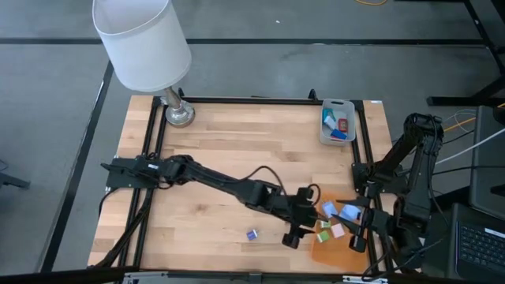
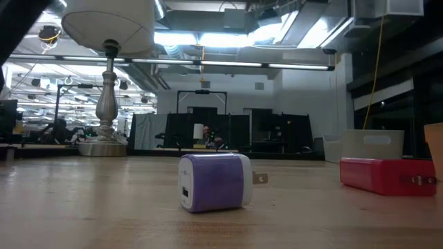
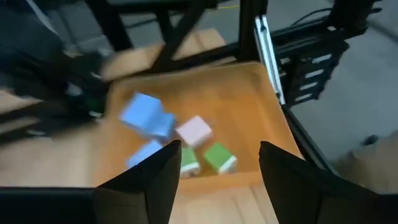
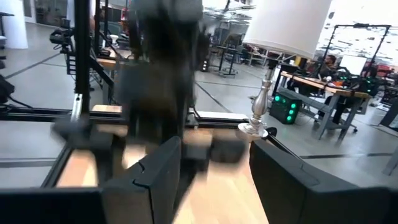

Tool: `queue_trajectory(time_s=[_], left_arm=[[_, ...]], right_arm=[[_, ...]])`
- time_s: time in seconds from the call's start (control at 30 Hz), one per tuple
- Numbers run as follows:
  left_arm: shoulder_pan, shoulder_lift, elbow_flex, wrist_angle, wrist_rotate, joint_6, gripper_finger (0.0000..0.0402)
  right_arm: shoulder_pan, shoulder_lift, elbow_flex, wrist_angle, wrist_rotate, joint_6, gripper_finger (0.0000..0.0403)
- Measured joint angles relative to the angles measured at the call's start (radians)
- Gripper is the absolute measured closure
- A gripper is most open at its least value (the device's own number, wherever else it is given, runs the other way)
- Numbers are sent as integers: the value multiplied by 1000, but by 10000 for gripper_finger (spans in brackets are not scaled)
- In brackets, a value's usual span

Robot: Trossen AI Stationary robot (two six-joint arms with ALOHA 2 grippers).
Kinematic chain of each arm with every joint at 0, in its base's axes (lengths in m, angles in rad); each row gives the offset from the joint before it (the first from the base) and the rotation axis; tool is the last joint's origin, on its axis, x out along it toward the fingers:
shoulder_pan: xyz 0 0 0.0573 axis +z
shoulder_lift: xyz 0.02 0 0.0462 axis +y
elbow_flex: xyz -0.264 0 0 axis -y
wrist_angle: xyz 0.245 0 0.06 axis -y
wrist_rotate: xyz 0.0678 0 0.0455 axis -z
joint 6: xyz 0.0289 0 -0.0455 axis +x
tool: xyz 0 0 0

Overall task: Pick & Place Office items
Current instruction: Put the violet charger adapter into the orange bin

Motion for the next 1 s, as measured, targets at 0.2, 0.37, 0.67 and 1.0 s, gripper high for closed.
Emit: queue_trajectory(time_s=[0.2,0.37,0.67,1.0], left_arm=[[-72,-197,0,-191,-237,38,192],[-162,-339,0,-321,-486,-3,192],[-434,-583,0,-444,-936,-129,192],[-614,-634,-457,-1012,-1401,-1101,192]], right_arm=[[17,0,0,-9,0,0,213],[9,-4,0,-6,0,8,213],[-18,-10,0,-6,0,8,213],[-42,-11,0,-5,0,10,213]])
